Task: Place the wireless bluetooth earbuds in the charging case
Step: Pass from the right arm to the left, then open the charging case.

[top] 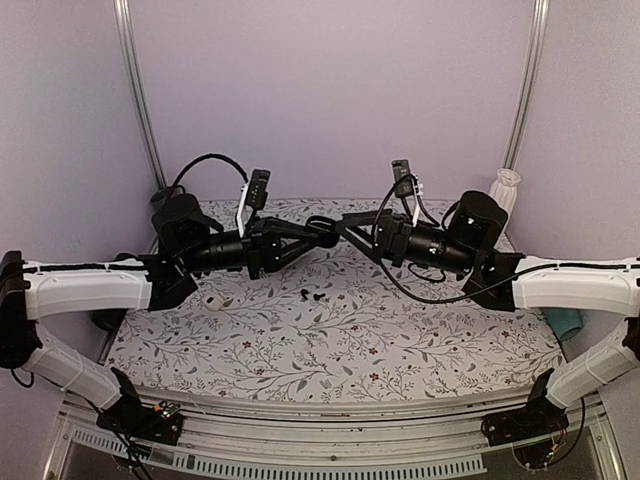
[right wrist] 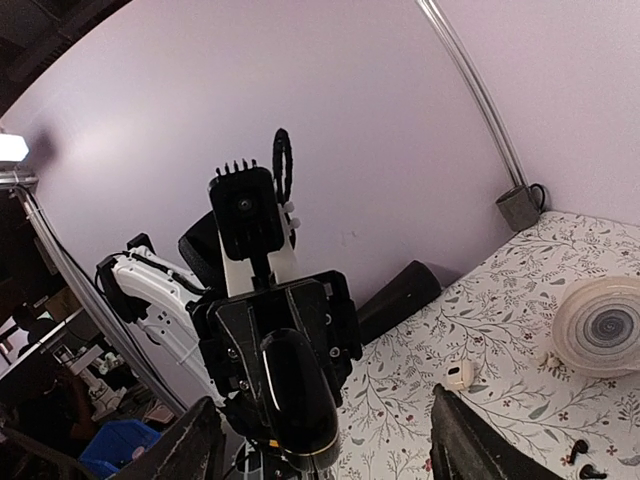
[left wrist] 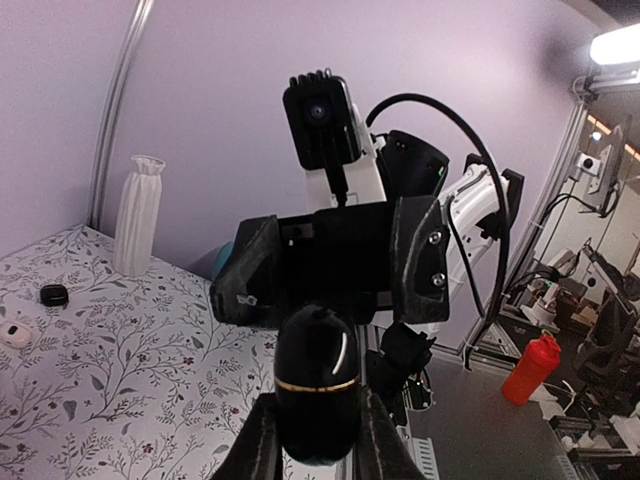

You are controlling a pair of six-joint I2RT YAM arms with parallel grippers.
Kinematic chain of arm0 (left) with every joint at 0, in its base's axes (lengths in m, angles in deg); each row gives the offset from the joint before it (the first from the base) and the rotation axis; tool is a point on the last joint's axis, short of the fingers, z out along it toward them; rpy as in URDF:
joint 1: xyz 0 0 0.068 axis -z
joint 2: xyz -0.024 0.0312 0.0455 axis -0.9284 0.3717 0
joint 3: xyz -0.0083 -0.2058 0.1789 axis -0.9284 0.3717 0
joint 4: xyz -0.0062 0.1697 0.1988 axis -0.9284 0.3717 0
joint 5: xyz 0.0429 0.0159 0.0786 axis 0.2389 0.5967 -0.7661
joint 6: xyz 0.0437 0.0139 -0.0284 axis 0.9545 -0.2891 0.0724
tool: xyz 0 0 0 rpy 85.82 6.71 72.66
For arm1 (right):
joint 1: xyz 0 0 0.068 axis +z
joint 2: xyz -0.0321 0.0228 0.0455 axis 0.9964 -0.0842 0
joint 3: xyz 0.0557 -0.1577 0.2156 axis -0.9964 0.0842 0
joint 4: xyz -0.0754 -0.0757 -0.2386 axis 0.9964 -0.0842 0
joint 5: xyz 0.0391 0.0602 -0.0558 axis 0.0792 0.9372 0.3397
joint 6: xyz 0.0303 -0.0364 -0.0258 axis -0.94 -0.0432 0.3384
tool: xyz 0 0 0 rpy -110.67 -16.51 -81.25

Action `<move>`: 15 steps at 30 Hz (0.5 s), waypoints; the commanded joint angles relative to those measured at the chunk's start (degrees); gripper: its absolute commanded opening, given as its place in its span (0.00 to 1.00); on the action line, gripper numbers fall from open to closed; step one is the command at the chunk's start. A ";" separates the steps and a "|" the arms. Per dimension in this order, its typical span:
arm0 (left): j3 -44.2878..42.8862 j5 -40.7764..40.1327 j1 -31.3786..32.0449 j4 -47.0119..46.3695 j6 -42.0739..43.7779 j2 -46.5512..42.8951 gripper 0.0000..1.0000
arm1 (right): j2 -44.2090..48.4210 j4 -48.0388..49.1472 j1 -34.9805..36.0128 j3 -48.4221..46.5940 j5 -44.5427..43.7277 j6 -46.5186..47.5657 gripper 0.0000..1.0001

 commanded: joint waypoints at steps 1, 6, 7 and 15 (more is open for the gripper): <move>-2.64 6.70 -1.15 7.37 5.46 -0.94 0.00 | 1.62 -10.71 -0.29 -2.01 -1.62 8.53 0.72; -3.54 6.57 -1.29 9.78 5.67 -1.06 0.00 | 1.73 -18.66 0.16 -5.78 -1.85 14.93 0.74; -3.63 6.66 -1.30 9.93 5.59 -1.12 0.00 | 1.86 -20.31 0.46 -6.17 -2.21 16.55 0.75; -3.68 9.70 -1.32 10.38 6.26 -2.36 0.00 | 1.35 -25.67 0.48 -8.19 -7.20 19.12 0.75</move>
